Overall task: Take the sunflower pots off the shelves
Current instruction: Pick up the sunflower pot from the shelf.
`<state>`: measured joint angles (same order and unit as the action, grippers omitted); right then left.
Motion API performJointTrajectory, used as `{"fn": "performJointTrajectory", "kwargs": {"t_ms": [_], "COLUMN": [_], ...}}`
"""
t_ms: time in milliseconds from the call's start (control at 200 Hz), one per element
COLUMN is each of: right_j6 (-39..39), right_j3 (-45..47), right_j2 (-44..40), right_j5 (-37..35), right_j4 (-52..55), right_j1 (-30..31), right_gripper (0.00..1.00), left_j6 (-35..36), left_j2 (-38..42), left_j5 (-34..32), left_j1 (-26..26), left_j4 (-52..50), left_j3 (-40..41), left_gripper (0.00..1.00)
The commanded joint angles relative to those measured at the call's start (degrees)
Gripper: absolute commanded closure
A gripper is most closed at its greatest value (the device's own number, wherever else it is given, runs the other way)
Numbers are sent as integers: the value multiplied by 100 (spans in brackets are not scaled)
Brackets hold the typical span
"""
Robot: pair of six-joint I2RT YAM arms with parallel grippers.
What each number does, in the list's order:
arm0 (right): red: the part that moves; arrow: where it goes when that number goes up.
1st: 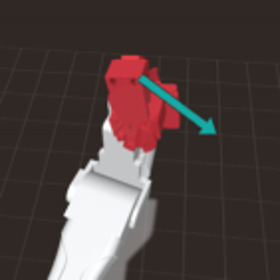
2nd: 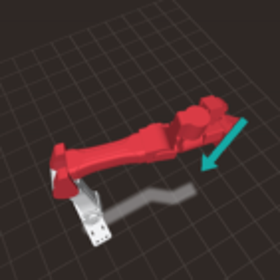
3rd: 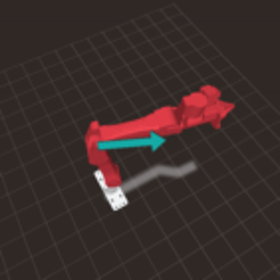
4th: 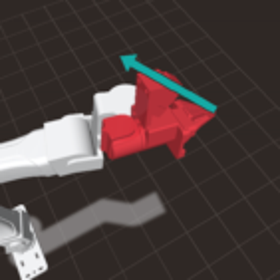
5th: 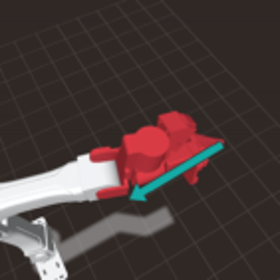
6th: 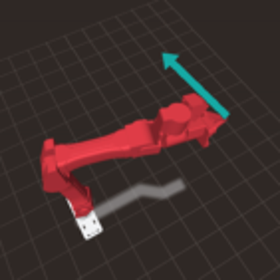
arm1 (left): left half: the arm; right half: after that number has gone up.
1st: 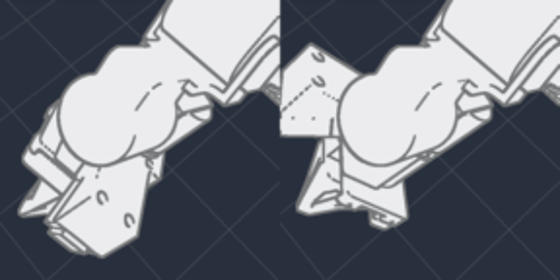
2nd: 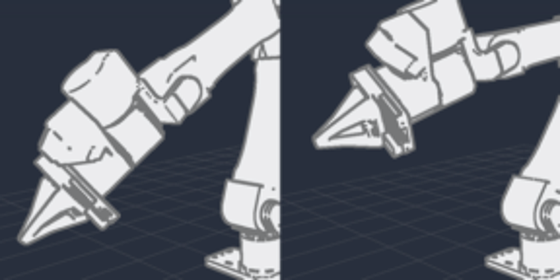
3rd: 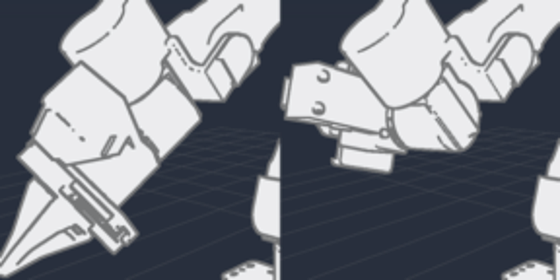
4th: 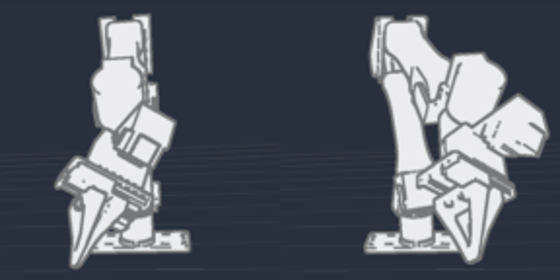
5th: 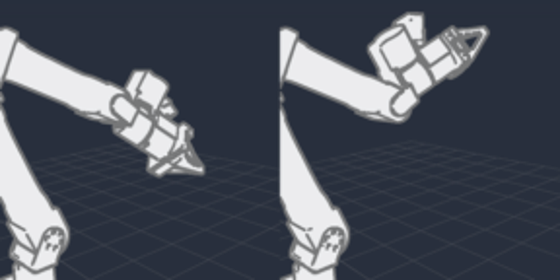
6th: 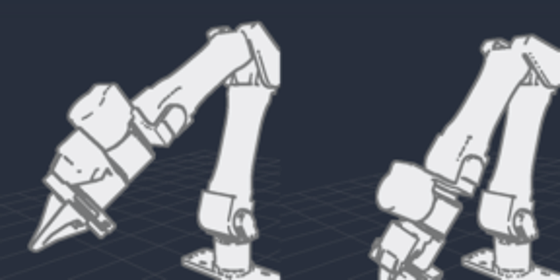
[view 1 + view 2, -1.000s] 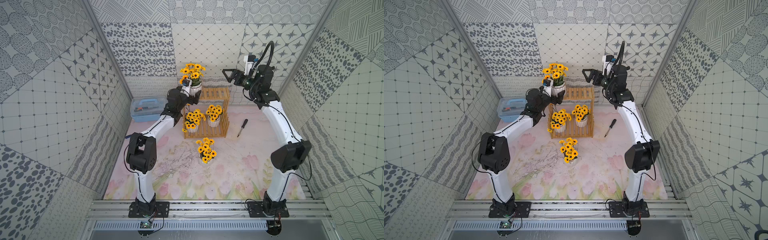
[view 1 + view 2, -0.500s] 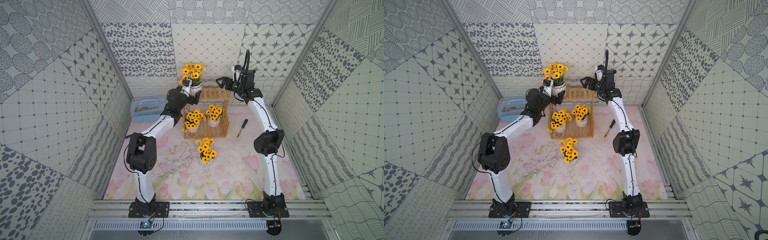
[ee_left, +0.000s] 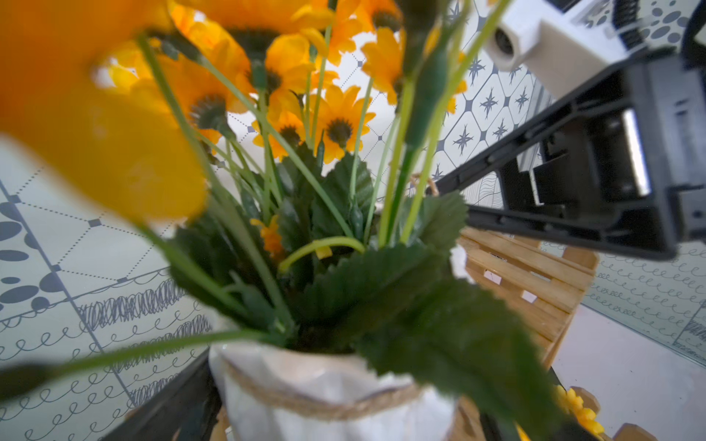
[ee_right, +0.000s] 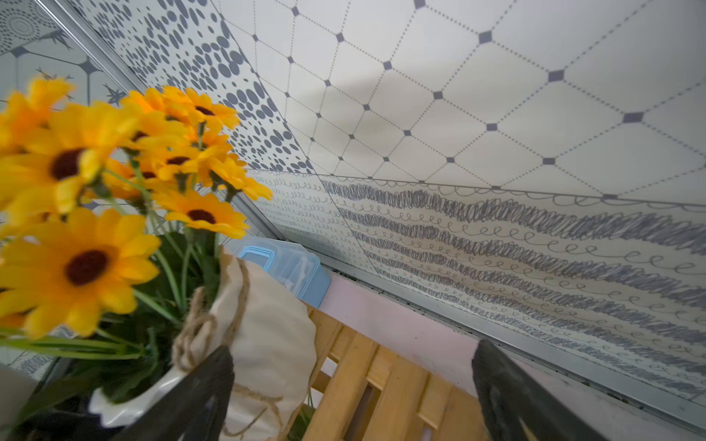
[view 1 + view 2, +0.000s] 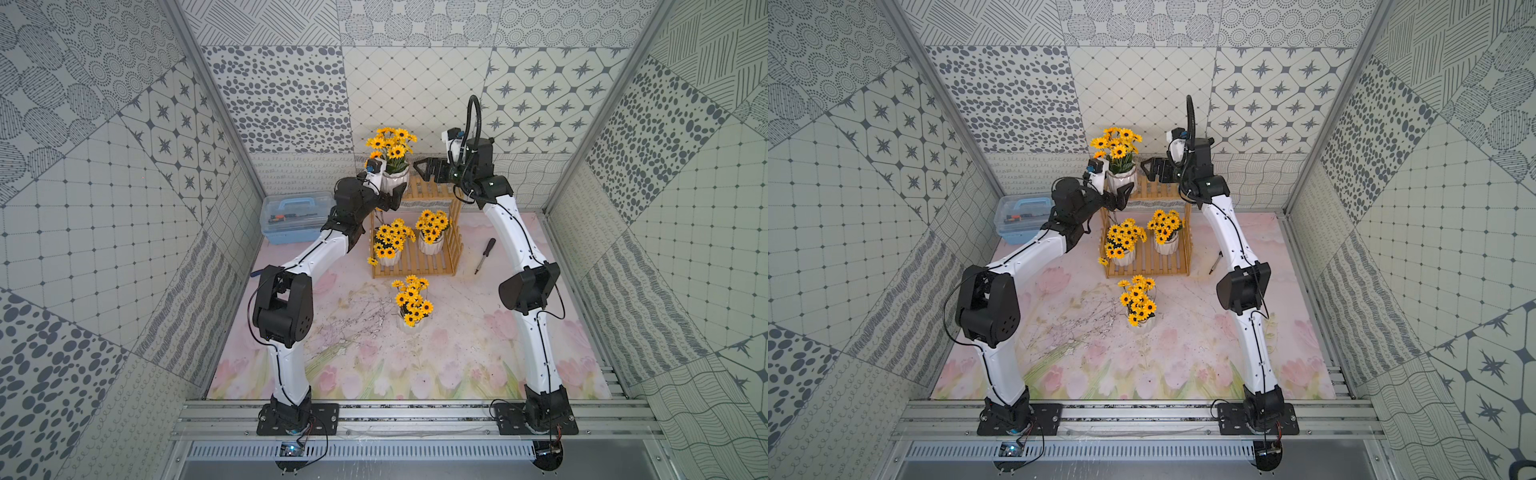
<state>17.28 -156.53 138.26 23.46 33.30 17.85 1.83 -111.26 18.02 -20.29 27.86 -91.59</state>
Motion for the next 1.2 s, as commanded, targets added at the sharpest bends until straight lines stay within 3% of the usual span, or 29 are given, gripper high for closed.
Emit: {"fn": "performJointTrajectory", "kwargs": {"t_ms": [0,395,965,1110,1195], "right_j6": [-190,-515,-942,-1103,-1127], "right_j3": [28,-176,128,257,337], "right_j2": [-45,252,38,-107,-170], "right_j5": [-99,-719,-186,-287,-331], "right_j4": [-78,-52,10,61,98], "right_j1": [-40,306,636,728,728], "right_gripper": [2,2,2,2,2], "left_j6": [-146,-154,-303,-316,-332], "left_j2": [-1,-66,-268,-308,-300], "left_j5": [727,892,826,792,769], "left_j1": [-57,-58,-110,-137,-142], "left_j4": [105,53,103,111,115], "left_j3": [-87,-148,-271,-311,-307], "left_gripper": [3,3,3,10,25]}}
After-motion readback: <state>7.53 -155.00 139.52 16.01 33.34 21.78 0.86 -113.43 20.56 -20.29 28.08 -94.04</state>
